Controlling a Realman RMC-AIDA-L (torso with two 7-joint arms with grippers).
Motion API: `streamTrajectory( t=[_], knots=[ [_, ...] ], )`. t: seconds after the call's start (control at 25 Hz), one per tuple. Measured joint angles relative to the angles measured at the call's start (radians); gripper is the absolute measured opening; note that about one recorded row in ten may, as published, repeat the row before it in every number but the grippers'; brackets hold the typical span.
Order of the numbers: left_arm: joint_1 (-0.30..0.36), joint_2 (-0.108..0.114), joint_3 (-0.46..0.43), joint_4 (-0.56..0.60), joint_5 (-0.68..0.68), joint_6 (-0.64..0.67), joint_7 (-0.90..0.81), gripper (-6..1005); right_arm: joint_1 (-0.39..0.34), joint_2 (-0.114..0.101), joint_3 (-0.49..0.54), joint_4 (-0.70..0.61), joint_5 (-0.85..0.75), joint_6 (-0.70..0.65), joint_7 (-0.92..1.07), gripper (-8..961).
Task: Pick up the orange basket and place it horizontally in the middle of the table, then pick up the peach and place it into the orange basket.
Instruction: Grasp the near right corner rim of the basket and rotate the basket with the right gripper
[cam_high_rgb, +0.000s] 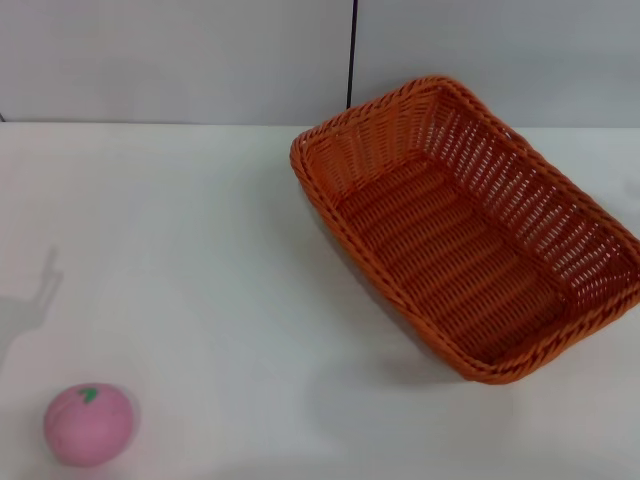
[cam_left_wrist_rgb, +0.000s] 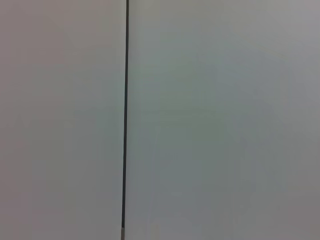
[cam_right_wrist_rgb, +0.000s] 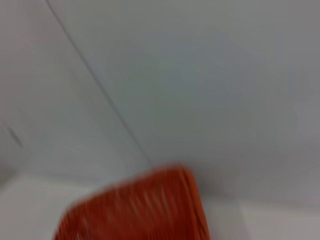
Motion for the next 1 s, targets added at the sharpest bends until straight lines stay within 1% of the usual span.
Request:
streamTrajectory(
  t=[0.04,0.08,0.12,0.16,0.2,0.28,0.36,0.48,0.52,0.6,0.72,0.76,0.84,0.92,1.0],
  knots=[
    [0.000,0.000,0.000,0.000,0.000,0.000,0.000,811,0.000,0.000,0.000,0.000,0.000,0.000,0.000,818],
    [0.000,-0.001,0.001,0.000,0.000,0.000,0.000,811,0.026,-0.010,-0.005,0.003,-0.050,-0.015,0.032,818],
    [0.003,-0.001,0.002,-0.001,0.000,-0.001,0.000,811,0.079,-0.028,-0.022,0.018,-0.141,-0.050,0.088,817],
    [0.003,-0.001,0.002,-0.001,0.000,-0.001,0.000,811,0.079,-0.028,-0.022,0.018,-0.141,-0.050,0.088,817],
    [0.007,-0.002,0.003,-0.007,0.000,-0.003,-0.001,810,0.101,-0.034,-0.033,0.026,-0.173,-0.063,0.110,817],
    [0.017,-0.002,0.005,-0.016,0.000,-0.005,-0.001,810,0.127,-0.039,-0.061,0.036,-0.204,-0.073,0.140,817],
    [0.026,-0.001,0.009,-0.023,0.000,-0.006,-0.001,810,0.140,-0.037,-0.094,0.038,-0.210,-0.067,0.165,817],
    [0.037,-0.001,0.015,-0.025,0.000,-0.007,-0.001,810,0.147,-0.031,-0.100,0.044,-0.210,-0.061,0.168,817],
    [0.040,-0.001,0.015,-0.025,0.000,-0.007,-0.001,810,0.152,-0.028,-0.105,0.064,-0.210,-0.049,0.168,817],
    [0.046,-0.002,0.015,-0.025,0.000,-0.008,-0.002,810,0.155,-0.027,-0.111,0.079,-0.210,-0.037,0.168,816],
    [0.049,-0.002,0.015,-0.026,0.000,-0.012,-0.002,810,0.164,-0.023,-0.150,0.151,-0.210,0.044,0.157,816],
    [0.049,-0.002,0.015,-0.026,0.000,-0.012,-0.002,810,0.164,-0.023,-0.150,0.151,-0.210,0.044,0.157,816],
    [0.046,-0.002,0.021,-0.027,0.000,-0.017,-0.002,810,0.173,-0.013,-0.178,0.191,-0.209,0.110,0.141,816],
    [0.043,-0.002,0.027,-0.028,0.000,-0.020,-0.002,810,0.177,-0.007,-0.199,0.204,-0.209,0.153,0.135,816],
    [0.041,-0.002,0.029,-0.029,0.000,-0.021,-0.002,810,0.178,-0.005,-0.207,0.207,-0.209,0.168,0.130,817]
  ],
)
